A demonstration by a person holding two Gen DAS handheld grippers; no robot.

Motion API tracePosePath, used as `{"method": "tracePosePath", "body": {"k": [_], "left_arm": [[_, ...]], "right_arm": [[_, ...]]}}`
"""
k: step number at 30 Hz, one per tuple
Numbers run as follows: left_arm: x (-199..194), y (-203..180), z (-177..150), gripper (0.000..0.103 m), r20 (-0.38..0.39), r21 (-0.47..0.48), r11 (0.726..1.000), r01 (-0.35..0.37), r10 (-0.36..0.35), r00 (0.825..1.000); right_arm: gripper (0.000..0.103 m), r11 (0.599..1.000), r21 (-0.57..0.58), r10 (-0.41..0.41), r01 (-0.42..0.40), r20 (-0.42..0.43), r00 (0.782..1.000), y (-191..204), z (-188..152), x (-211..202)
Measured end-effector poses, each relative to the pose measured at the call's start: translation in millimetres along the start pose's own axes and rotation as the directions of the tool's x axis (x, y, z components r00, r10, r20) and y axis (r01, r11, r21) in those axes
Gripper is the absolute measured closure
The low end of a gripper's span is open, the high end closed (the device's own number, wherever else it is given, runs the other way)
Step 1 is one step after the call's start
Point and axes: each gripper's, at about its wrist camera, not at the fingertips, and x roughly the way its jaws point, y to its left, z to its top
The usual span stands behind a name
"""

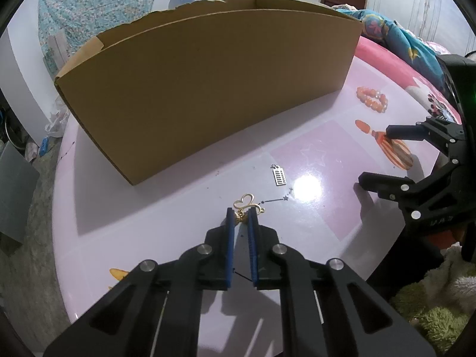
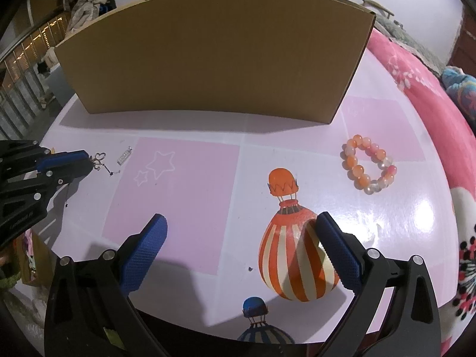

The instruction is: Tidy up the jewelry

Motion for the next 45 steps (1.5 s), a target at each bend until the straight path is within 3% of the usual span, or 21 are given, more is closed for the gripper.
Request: {"method": "tracePosePath", "body": {"k": [4,9,16,20,24,26,30,45], "left_arm": [[-2,3,-3,0.095,0.007,-0.009,1.0,-0.003,0.003,1.0],[-5,12,-7,0.095,0.01,-0.043,0.999,-0.004,0.004,1.0],[-11,30,-14,0.095,0.008,-0.105,0.994,-0.034,0.035,0.999],[-11,34,-15,0.095,0.011,-0.128,0.991,-0.039,0.04,0.999],[-11,35,-16,0.095,0.013,-0.142,0.989,-0.034,0.036,0.999],[-11,38,-17,0.095,0.014,-0.145,0.989,-0.034,0.036,0.999],[-12,42,-18,0.095,0.015,-0.151,0.988,-0.032,0.034,0.999],[-12,46,-19,0.095,0.023,-0.158,0.987,-0.022,0.026,0.999]], "right_arm": [[0.008,1.0,-0.008,0.009,-0.009,0.0,1.0,-2,-1,-2],[0.008,0.998,-0.047,0.042,-0.039,0.072,0.997,6,3,-16],[0.009,0.976,-0.147,0.187,-0.161,0.186,0.964,30,21,-33],[0.028,0.95,-0.227,0.257,-0.215,0.173,0.951,56,35,-21],[0.046,0.933,-0.229,0.312,-0.276,0.14,0.94,69,44,-6],[0.059,0.926,-0.236,0.33,-0.296,0.118,0.937,74,47,4],[0.075,0.921,-0.248,0.331,-0.302,0.087,0.939,86,42,9],[0.079,0.925,-0.322,0.243,-0.2,0.1,0.965,117,28,12]]}}
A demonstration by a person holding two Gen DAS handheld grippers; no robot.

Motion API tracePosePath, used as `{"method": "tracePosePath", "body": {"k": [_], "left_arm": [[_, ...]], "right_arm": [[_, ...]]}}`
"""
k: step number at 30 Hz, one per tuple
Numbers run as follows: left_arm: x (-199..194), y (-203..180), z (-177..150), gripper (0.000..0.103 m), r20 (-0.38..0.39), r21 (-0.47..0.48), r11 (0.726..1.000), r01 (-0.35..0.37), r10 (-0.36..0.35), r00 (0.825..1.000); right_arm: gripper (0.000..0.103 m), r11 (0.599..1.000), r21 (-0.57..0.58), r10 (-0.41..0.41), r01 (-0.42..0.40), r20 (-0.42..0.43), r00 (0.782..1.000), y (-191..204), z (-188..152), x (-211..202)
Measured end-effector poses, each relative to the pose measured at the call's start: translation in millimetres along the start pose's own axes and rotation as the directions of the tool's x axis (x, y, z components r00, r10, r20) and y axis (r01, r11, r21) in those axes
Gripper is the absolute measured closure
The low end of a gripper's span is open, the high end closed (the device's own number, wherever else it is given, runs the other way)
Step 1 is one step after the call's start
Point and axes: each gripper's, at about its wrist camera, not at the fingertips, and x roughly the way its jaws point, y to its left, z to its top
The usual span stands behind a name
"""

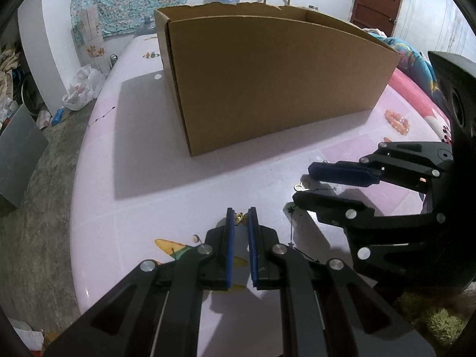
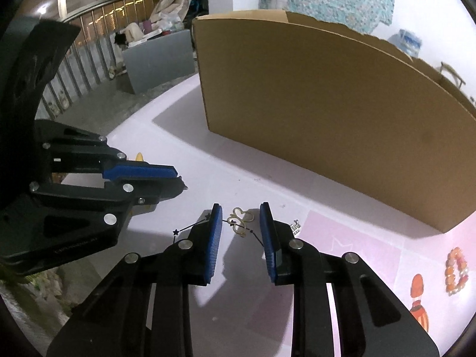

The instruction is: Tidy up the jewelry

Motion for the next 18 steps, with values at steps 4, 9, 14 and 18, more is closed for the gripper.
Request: {"method": "tracePosePath", "body": {"k": [4,9,14,18], "left_arm": [[-0.2,-0.2,-0.2,0.095,0.002,-0.002,1.0,0.0,0.0,1.0],[0.2,-0.1,-0.8,0.095,0.006,-0.002,1.0,0.0,0.0,1.0],[-0.2,0.9,-1.4,0.095,0.012,-0.001,1.0,0.004,-0.004,1.0],[-0.6,1.5,-1.5,0.095,0.012,-0.001,1.0,0.005,-0.005,1.0]], "right_arm": [[0.083,1.0,0.001,-0.007,0.007,0.0,1.0,0.8,-1.5,0.1],[0.09,1.0,-0.003,-0.005,0.005,0.004,1.0,1.9,-0.6,-0.3],[0.096,1.0,0.009,0.009,-0.009,0.009,1.0,-0.4,-1.0,-1.4],[0.1,1.0,0.023,0.018,-0.018,0.011,1.0,-5.0,-2.6,-4.2]]}}
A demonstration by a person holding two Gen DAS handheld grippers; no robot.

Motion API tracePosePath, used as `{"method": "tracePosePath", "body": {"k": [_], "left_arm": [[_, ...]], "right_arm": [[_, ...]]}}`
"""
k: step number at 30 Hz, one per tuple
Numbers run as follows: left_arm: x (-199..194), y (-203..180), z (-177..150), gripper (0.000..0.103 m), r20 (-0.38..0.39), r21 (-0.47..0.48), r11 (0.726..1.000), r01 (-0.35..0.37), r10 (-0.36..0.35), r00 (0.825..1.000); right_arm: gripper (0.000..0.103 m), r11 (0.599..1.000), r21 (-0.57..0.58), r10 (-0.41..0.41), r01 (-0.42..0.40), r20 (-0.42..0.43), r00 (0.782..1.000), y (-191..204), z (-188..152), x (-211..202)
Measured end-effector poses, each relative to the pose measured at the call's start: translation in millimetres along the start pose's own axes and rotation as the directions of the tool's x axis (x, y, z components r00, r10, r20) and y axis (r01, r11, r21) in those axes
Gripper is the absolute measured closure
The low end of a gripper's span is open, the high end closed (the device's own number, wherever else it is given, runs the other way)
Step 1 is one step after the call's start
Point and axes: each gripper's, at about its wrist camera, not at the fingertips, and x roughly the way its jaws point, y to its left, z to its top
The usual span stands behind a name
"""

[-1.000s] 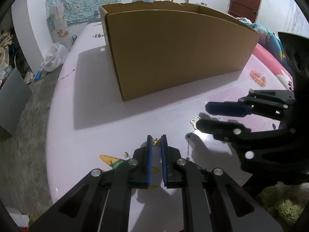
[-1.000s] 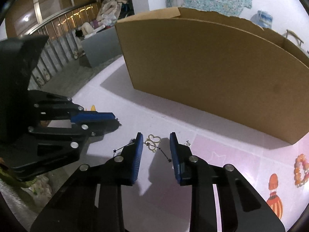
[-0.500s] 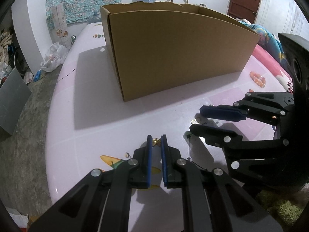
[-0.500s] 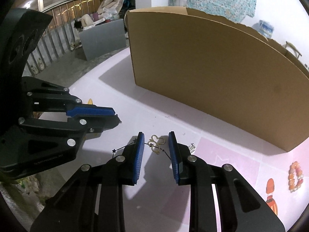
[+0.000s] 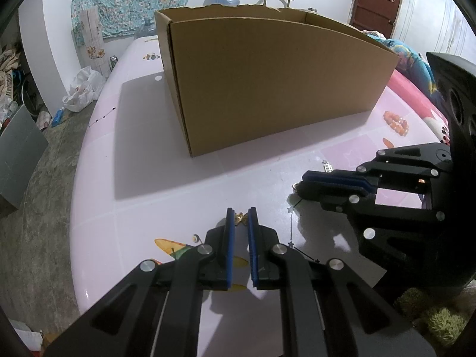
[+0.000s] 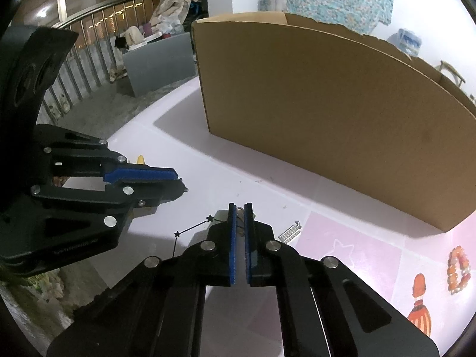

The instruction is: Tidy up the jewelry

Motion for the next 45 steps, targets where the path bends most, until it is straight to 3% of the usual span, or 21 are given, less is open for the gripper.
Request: {"method": "tracePosePath", "body": {"k": [4,6,8,14,20,22,30,31,34,45], "left_arm": [[-1,0,0,0.095,-0.002,0.002,1.0,-0.001,0.001,1.0],[-2,0,0,0.095,-0.002,0.001,1.0,-0.001,0.001,1.0],[-2,0,0,0.095,-0.002,0.001,1.0,-0.001,0.001,1.0],[-2,1,-1,0.095,-0.004,0.007,1.0,-0.001,0.001,1.0],[-1,0,0,0.095,-0.006,0.009,1.0,-0.001,0.001,1.0],[-1,0,0,0.095,-0.005,0.007,1.0,-0.001,0.001,1.0],[-1,0,0,0.095,-0.004,0.006,1.0,0.001,-0.001,1.0],[-1,1,0,0.095,-0.004,0.006,1.0,0.001,-0.001,1.0],[-1,1,1,0.095,-0.004,0.007,1.0,0.0,0.0,1.0],[-1,1,1,0.095,-0.002,0.002,1.0,-0.001,0.001,1.0]], "right_arm": [[0.098,1.0,0.008,0.008,-0.008,-0.01,1.0,-2,0,-4],[0.09,1.0,0.016,0.013,-0.013,-0.012,1.0,-4,2,-6],[0.074,1.0,0.011,0.002,-0.002,-0.007,1.0,-5,2,-9],[0.074,0.999,-0.032,0.039,-0.041,-0.061,0.997,-7,4,-3],[0.08,0.989,-0.124,0.061,-0.076,-0.123,0.991,-4,9,1],[0.088,0.989,-0.126,0.064,-0.08,-0.132,0.989,-4,12,3],[0.092,0.989,-0.104,0.093,-0.106,-0.127,0.988,-6,13,2],[0.098,0.989,-0.102,0.094,-0.107,-0.125,0.988,-6,12,2],[0.103,0.99,-0.084,0.103,-0.113,-0.119,0.988,-14,7,-4],[0.103,0.989,-0.029,0.142,-0.148,-0.157,0.977,-21,0,-13]]}}
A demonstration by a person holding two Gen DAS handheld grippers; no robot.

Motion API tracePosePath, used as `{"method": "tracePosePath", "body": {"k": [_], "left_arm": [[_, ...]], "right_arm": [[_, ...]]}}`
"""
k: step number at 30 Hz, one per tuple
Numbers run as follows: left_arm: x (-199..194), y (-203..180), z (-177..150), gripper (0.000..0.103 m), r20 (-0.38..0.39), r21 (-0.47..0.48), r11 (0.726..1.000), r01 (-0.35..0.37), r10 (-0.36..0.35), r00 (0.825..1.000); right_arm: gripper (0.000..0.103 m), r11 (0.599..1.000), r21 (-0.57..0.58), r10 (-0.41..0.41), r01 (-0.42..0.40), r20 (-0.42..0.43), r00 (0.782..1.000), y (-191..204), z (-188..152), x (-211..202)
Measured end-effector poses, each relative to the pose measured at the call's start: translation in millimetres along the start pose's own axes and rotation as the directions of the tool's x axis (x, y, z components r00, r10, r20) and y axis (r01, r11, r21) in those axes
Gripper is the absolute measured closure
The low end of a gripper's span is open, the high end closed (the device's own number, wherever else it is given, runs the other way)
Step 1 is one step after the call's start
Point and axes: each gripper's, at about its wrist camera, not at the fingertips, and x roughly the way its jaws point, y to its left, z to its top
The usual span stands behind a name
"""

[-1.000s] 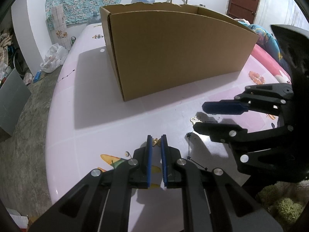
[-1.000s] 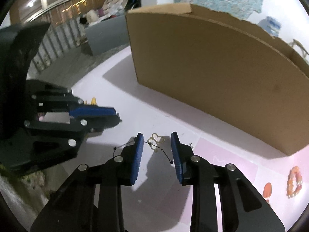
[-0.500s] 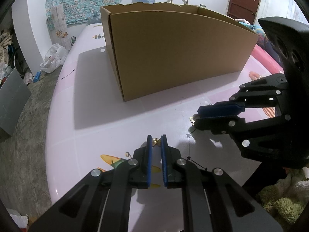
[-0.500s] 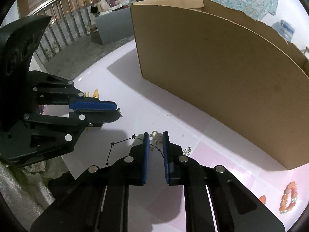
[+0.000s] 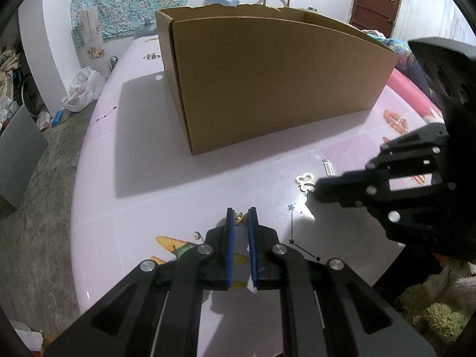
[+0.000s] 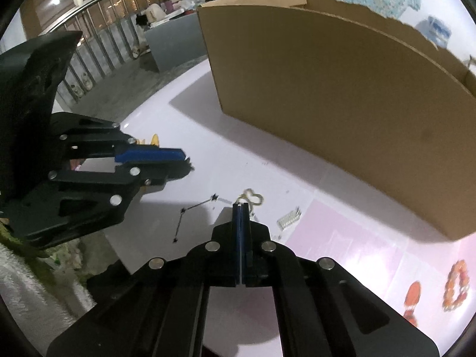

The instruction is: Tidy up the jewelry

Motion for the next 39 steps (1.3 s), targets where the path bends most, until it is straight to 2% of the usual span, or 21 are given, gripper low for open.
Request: {"method": "tracePosePath", "body": {"k": [7,9,11,13,16,22,27,29,36,39], "left_arm": [[0,0,0,0.095,0.001,0.0,1.0,-0.001,0.001,1.0],[0,0,0,0.095,0.001,0.0,1.0,0.0,0.0,1.0],[0,-1,0,0.095,0.001,0.0,1.0,-0.001,0.001,1.0],[0,-1,0,0.095,0.001,0.002,1.0,-0.001,0.001,1.0],[0,-1,0,0.095,0.002,0.002,1.0,-0.001,0.001,1.0],[0,-1,0,0.095,0.001,0.0,1.0,0.002,-0.002,1.0],[0,0,0,0.095,0.001,-0.002,1.0,0.004,-0.004,1.0],[0,0,0,0.095,0.0,0.0,1.0,0.004,-0.004,1.0],[0,1,0,0.095,0.0,0.004,1.0,0.004,-0.004,1.0],[0,1,0,0.095,0.0,0.003,1.0,0.004,-0.004,1.0]], "right_arm": [[0.1,0.99,0.098,0.101,-0.098,-0.02,0.995,0,-8,-5],[0.097,0.992,0.088,0.088,-0.087,-0.004,0.996,2,-8,-9],[0.079,0.997,0.058,0.047,-0.048,0.028,0.999,3,-6,-15],[0.073,1.0,0.016,-0.015,0.014,0.061,0.998,3,-2,-19],[0.072,0.998,-0.025,-0.051,0.052,0.06,0.997,1,4,-15],[0.07,1.0,-0.011,-0.004,0.004,0.029,1.0,-2,8,0],[0.07,0.993,0.038,0.108,-0.108,-0.003,0.994,2,4,-1],[0.07,0.991,0.04,0.129,-0.128,-0.007,0.992,6,2,-2],[0.07,1.0,-0.008,-0.022,0.022,0.049,0.999,5,9,-1],[0.08,0.998,-0.043,-0.049,0.051,0.046,0.998,6,11,5]]}}
